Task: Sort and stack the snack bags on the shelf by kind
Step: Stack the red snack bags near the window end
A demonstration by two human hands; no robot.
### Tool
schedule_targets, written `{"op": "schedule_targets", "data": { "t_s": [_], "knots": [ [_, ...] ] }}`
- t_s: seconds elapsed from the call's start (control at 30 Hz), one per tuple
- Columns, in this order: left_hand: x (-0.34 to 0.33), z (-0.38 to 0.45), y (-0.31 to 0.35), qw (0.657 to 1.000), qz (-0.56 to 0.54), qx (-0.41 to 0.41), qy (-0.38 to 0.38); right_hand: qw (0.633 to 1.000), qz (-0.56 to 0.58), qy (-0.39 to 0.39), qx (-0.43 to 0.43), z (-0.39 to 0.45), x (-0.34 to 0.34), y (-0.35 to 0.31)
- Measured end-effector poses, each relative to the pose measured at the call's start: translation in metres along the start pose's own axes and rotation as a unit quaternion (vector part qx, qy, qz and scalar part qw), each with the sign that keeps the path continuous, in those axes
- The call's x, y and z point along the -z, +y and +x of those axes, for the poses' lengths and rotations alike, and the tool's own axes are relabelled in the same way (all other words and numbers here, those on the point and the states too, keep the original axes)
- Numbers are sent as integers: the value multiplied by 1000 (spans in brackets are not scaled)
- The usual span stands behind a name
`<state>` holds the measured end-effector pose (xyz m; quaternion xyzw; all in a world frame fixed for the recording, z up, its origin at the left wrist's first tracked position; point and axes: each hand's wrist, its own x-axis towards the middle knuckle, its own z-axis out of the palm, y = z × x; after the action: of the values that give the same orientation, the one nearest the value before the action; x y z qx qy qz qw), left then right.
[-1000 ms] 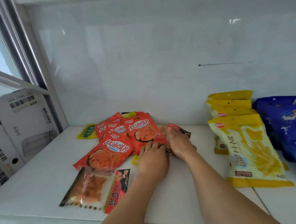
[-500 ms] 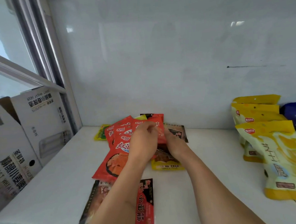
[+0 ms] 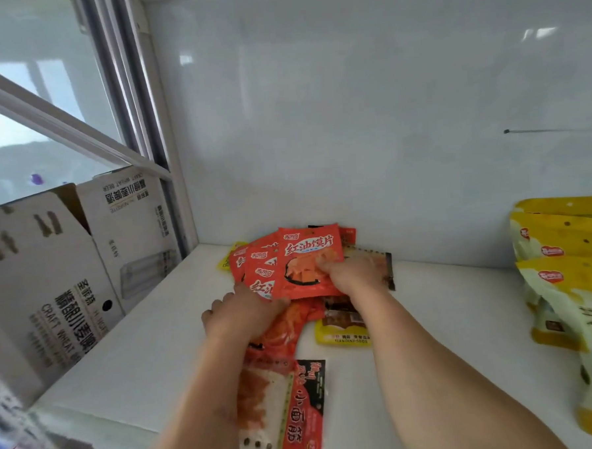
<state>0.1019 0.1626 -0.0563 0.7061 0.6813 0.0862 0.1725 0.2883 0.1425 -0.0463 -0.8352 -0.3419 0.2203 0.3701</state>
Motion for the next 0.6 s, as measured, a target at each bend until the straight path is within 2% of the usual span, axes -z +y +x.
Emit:
{"op": "schedule_targets", "data": {
  "t_s": [0.13,0.4,0.5,0.6],
  "knots": [
    [0,-4,0,999,6,-5,47,995,95,-21,-10,7,-9,2],
    [24,-12,12,980,-117,-55,152,961,272,-55,15,10,11,6],
    [39,-13,18,965,-163,-57,196,949,311,-51,18,10,14,9],
    [51,-13,24,936,-245,-68,243,930,363,-50,17,7,21,12]
  ]
}}
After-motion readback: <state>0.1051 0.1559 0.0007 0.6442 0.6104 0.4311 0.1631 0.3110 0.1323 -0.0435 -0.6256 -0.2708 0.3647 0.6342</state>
